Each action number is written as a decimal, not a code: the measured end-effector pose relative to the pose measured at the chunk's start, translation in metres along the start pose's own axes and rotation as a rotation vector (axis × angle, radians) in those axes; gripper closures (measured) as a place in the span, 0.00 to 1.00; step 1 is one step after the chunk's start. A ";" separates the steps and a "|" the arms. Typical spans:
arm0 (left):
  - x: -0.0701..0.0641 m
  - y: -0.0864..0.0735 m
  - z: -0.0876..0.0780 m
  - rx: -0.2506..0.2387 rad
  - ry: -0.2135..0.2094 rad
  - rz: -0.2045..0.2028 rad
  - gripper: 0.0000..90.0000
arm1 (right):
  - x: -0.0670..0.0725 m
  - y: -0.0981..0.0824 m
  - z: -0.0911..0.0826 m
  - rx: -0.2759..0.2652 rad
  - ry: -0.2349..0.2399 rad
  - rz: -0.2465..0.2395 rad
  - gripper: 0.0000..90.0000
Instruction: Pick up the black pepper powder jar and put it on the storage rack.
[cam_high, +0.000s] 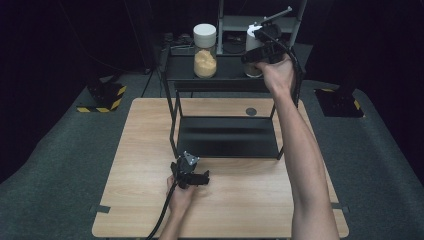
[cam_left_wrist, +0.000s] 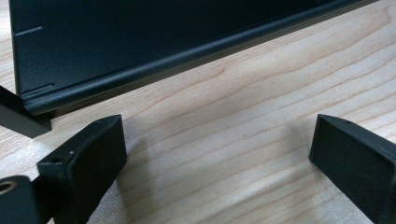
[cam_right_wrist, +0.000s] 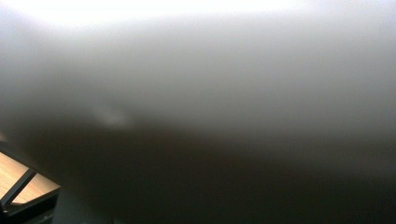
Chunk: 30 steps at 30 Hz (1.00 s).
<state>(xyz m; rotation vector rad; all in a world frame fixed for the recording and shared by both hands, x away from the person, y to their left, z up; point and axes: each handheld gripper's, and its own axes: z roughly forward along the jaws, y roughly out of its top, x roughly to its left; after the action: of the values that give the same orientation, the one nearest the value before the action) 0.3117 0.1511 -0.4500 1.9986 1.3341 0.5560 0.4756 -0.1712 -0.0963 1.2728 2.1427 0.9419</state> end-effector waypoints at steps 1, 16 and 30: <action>0.000 0.000 0.000 0.000 0.000 0.000 0.04 | 0.000 0.000 0.000 0.000 0.000 -0.002 0.34; 0.000 0.000 0.000 0.000 0.000 -0.002 0.04 | -0.008 -0.002 0.001 -0.005 0.024 0.017 0.33; 0.000 0.000 0.000 0.000 0.000 0.000 0.04 | -0.018 -0.016 -0.009 -0.058 0.054 0.055 0.13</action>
<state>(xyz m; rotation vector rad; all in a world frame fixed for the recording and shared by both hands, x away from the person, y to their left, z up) 0.3116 0.1510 -0.4500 1.9985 1.3343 0.5565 0.4686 -0.1955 -0.1020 1.2978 2.1151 1.0643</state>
